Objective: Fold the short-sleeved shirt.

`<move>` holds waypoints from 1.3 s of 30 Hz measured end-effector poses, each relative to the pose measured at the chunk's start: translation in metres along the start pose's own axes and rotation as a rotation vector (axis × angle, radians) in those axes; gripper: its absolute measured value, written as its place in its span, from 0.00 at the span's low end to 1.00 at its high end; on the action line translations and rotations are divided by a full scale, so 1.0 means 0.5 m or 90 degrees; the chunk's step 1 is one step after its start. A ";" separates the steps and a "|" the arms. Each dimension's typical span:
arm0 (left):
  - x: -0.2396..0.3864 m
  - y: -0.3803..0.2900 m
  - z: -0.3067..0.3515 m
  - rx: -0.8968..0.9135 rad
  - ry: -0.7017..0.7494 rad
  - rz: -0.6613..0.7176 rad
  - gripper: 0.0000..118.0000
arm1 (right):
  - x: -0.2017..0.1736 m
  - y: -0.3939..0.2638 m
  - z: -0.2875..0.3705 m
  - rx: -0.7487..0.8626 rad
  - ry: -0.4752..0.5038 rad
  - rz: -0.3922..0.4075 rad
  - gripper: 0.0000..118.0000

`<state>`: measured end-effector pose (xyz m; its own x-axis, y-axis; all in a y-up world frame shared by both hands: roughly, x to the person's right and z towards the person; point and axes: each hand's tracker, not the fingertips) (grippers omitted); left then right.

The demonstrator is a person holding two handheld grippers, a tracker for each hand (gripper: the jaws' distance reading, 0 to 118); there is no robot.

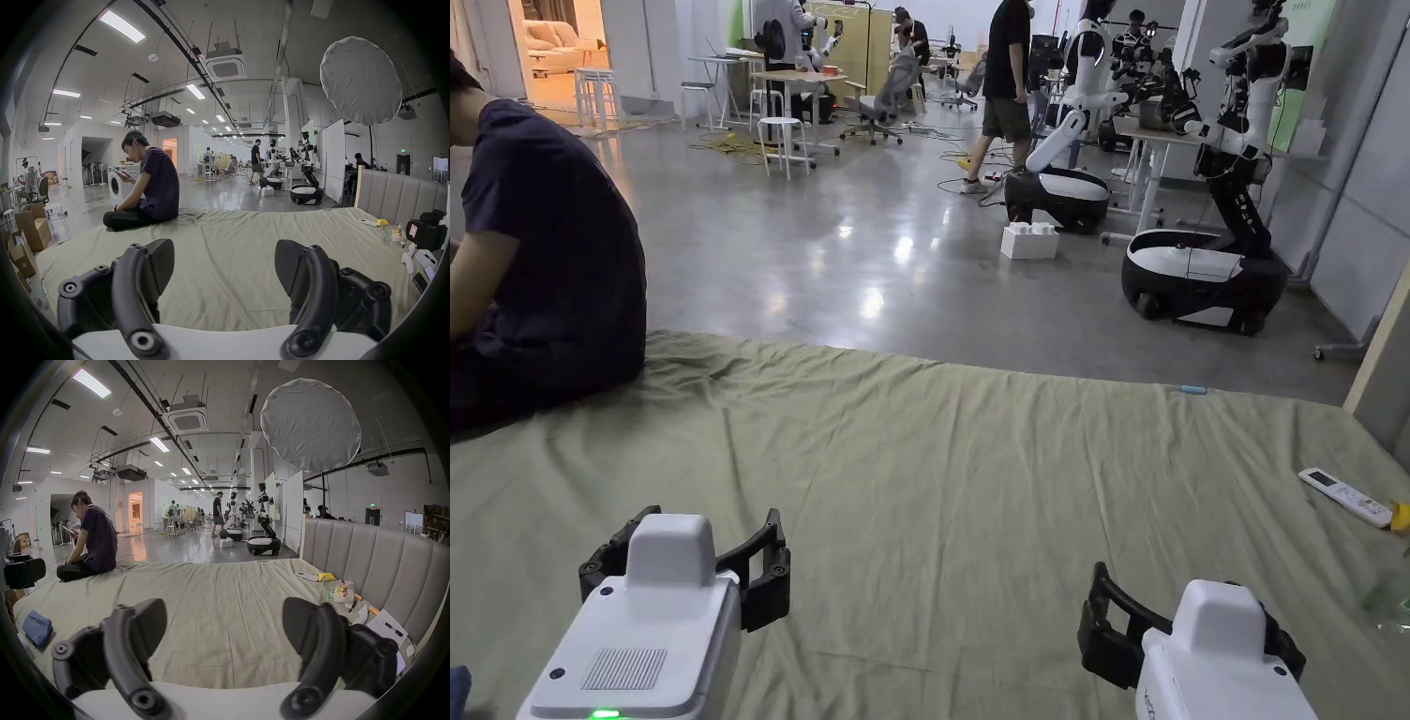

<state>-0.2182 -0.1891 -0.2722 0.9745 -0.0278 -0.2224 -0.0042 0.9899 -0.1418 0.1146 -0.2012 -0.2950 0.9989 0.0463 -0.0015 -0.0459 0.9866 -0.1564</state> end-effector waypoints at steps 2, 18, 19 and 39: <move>-0.005 0.002 -0.004 -0.005 -0.002 0.008 0.79 | 0.005 0.001 0.000 -0.003 0.008 -0.017 0.90; -0.010 -0.001 -0.039 -0.046 -0.041 0.071 0.92 | -0.007 -0.008 -0.027 -0.037 0.030 -0.029 0.95; -0.010 -0.002 -0.040 -0.047 -0.043 0.074 0.93 | -0.008 -0.004 -0.027 -0.041 0.034 -0.033 0.95; 0.012 0.015 -0.034 -0.039 -0.057 0.059 0.94 | -0.019 0.060 -0.038 -0.135 0.018 -0.125 0.95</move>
<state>-0.2160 -0.1842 -0.2910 0.9855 0.0778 -0.1511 -0.1053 0.9774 -0.1833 0.1036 -0.1749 -0.3183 0.9884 -0.1499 0.0228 0.1481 0.9216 -0.3588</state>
